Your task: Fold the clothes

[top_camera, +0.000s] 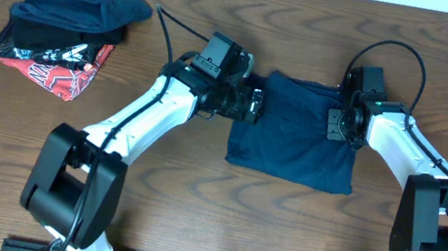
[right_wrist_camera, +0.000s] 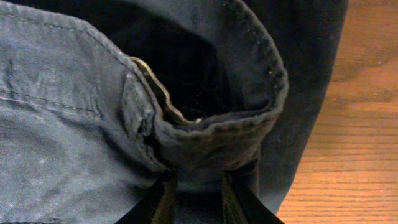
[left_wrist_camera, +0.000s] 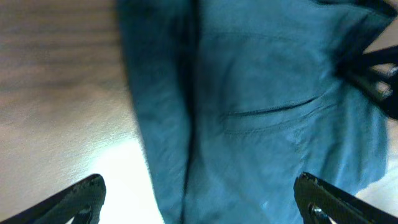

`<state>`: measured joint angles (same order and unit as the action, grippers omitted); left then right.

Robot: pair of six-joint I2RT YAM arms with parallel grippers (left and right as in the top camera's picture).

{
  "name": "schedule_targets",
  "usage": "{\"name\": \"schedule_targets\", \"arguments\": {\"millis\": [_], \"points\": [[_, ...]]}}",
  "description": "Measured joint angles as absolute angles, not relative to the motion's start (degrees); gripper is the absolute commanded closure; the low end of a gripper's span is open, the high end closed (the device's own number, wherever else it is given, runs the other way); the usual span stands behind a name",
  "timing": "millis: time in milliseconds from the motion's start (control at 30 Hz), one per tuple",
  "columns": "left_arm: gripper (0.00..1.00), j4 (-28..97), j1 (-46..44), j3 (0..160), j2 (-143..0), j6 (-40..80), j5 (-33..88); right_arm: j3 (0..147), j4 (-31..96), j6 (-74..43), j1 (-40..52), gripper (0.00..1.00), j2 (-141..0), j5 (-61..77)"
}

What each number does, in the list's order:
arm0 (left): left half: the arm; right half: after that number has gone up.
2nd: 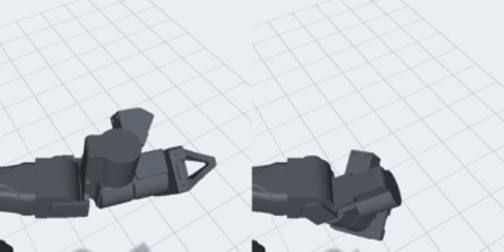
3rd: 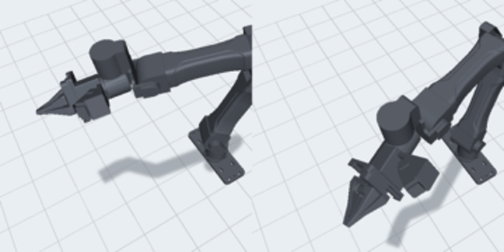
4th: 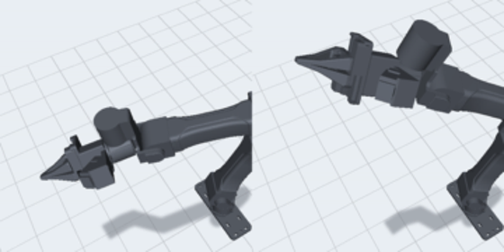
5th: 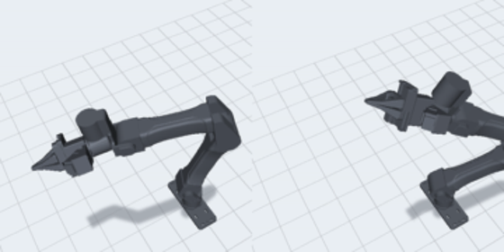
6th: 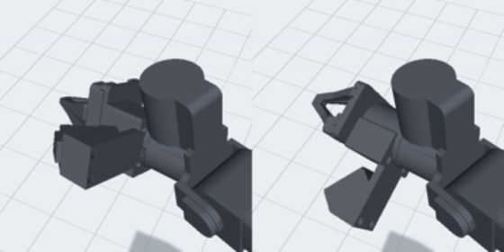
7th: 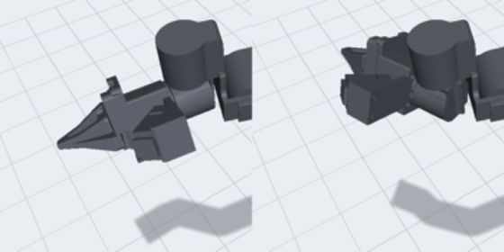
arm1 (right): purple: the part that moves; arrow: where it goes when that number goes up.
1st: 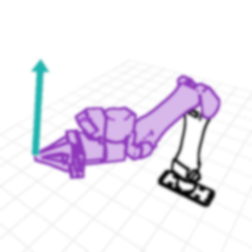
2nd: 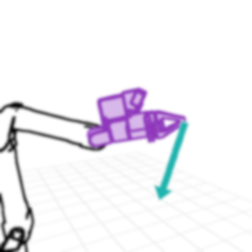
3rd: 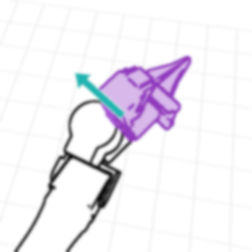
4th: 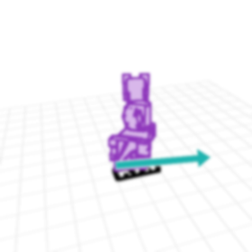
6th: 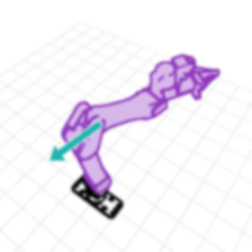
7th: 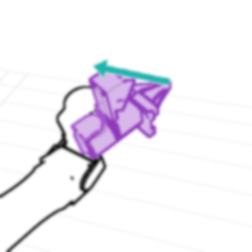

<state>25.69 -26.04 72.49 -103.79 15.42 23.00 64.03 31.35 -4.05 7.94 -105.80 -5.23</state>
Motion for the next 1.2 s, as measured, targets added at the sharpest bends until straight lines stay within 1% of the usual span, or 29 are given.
{"name": "schedule_targets", "arguments": {"millis": [367, 600, 633, 700, 900, 1200], "points": [[0.02, 13.5, -26.1, 72.4, -114.9, 16.9, 27.1, 64.1, 31.7, -4.0, 7.9, 0.74, -105.8, -5.2], [0.02, 7.2, -26.3, 72.4, -117.2, 18.5, 30.8, 64.1, 31.9, -4.0, 7.9, 0.74, -105.8, -5.2], [0.0, 6.8, -26.4, 72.4, -117.4, 18.5, 31.3, 64.1, 31.9, -4.0, 7.9, 0.74, -105.8, -5.2], [0.02, 6.3, -26.7, 72.4, -117.5, 18.7, 31.8, 64.1, 32.0, -4.0, 7.9, 0.74, -105.8, -5.2], [0.02, 5.9, -26.8, 72.4, -117.6, 19.1, 32.6, 64.1, 32.3, -4.0, 7.9, 0.74, -105.8, -5.2], [0.02, 5.2, -20.8, 72.4, -117.2, 19.3, 32.0, 64.3, 32.8, -4.0, 7.9, 0.74, -105.8, -5.2]]}}
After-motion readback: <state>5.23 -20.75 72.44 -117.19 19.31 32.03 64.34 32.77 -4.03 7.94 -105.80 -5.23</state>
